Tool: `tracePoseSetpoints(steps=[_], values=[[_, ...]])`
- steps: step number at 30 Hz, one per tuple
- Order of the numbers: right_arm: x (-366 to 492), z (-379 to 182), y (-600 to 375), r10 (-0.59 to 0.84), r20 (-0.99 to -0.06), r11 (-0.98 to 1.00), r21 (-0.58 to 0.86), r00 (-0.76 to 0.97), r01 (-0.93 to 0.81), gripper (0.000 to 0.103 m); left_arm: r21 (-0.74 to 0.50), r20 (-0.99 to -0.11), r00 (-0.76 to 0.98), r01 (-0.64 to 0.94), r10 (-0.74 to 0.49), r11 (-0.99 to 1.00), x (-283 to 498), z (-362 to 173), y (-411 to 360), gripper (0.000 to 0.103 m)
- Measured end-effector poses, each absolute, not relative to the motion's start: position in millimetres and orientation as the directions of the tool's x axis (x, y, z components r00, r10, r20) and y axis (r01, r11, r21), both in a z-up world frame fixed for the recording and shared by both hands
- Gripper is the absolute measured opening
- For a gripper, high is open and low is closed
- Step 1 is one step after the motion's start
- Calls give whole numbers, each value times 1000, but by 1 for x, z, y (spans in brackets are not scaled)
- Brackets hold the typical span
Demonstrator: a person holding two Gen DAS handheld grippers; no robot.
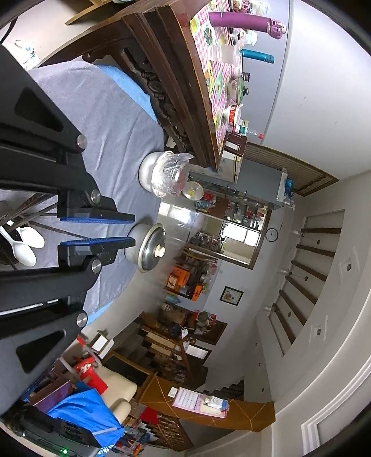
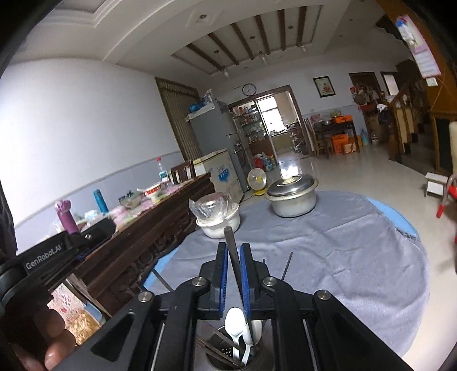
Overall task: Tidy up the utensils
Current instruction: 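Lower the held chopsticks into the dark cup with both tools, then open both tools and withdraw them from the dark cup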
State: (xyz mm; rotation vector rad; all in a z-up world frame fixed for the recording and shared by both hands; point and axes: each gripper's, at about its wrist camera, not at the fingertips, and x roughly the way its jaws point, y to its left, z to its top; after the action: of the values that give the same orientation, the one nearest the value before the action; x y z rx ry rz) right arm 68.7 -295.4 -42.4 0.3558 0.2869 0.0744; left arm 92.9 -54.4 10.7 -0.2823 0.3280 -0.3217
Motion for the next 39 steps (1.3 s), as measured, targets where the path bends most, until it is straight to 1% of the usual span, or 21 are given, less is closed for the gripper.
tracePoseSetpoints(steps=[1, 2, 3, 4, 5, 6, 8, 9, 11, 14, 16, 21, 23, 25, 27, 28, 30, 33, 39], values=[[66, -41, -297, 126, -257, 932, 361, 958, -26, 14, -325, -263, 898, 263, -354, 908, 91, 13, -51, 17], [63, -39, -300, 127, -250, 929, 370, 960, -26, 22, -329, -259, 899, 262, -354, 907, 90, 15, -48, 24], [60, -37, -302, 124, -241, 924, 381, 963, -24, 33, -331, -255, 902, 258, -349, 908, 89, 16, -46, 27], [56, -35, -305, 119, -227, 921, 390, 967, -22, 37, -331, -250, 906, 252, -342, 909, 86, 18, -43, 31], [53, -32, -306, 112, -215, 919, 393, 970, -19, 44, -331, -247, 908, 251, -340, 910, 84, 20, -41, 36], [47, -30, -309, 91, -199, 921, 389, 976, -6, 45, -330, -243, 910, 248, -336, 911, 82, 21, -39, 39], [40, -26, -311, 59, -185, 925, 379, 981, 16, 45, -321, -240, 918, 233, -316, 918, 78, 24, -35, 54], [37, -24, -314, 45, -183, 927, 375, 982, 28, 45, -311, -240, 922, 223, -304, 924, 76, 25, -32, 57], [31, -21, -318, 15, -180, 927, 370, 984, 53, 45, -303, -240, 926, 212, -290, 929, 72, 26, -27, 69], [23, -17, -328, -15, -178, 919, 385, 984, 83, 45, -295, -243, 933, 189, -265, 937, 67, 28, -16, 79], [16, -15, -334, -32, -170, 911, 400, 985, 99, 45, -281, -242, 938, 175, -246, 944, 63, 30, -10, 84], [6, -10, -344, -69, -165, 900, 416, 984, 133, 46, -234, -242, 948, 151, -208, 960, 55, 32, -1, 90], [6, -8, -344, -68, -167, 895, 425, 984, 134, 46, -209, -259, 944, 150, -202, 966, 53, 31, -1, 92], [4, -7, -341, -68, -176, 897, 420, 982, 137, 49, -172, -282, 939, 153, -197, 973, 51, 28, -4, 92], [5, -5, -333, -62, -197, 905, 403, 978, 138, 55, -136, -299, 936, 153, -188, 979, 49, 25, -6, 92], [5, -4, -328, -58, -206, 909, 393, 977, 137, 57, -117, -307, 935, 150, -179, 982, 48, 25, -7, 92], [4, -3, -319, -60, -230, 921, 362, 971, 142, 58, -84, -321, 934, 136, -156, 987, 45, 24, -8, 92], [4, -1, -307, -49, -259, 931, 337, 965, 138, 59, -67, -334, 934, 113, -129, 991, 42, 25, -4, 92], [-1, 3, -290, -38, -284, 945, 302, 958, 127, 62, -40, -345, 934, 83, -91, 996, 35, 28, 4, 92]])
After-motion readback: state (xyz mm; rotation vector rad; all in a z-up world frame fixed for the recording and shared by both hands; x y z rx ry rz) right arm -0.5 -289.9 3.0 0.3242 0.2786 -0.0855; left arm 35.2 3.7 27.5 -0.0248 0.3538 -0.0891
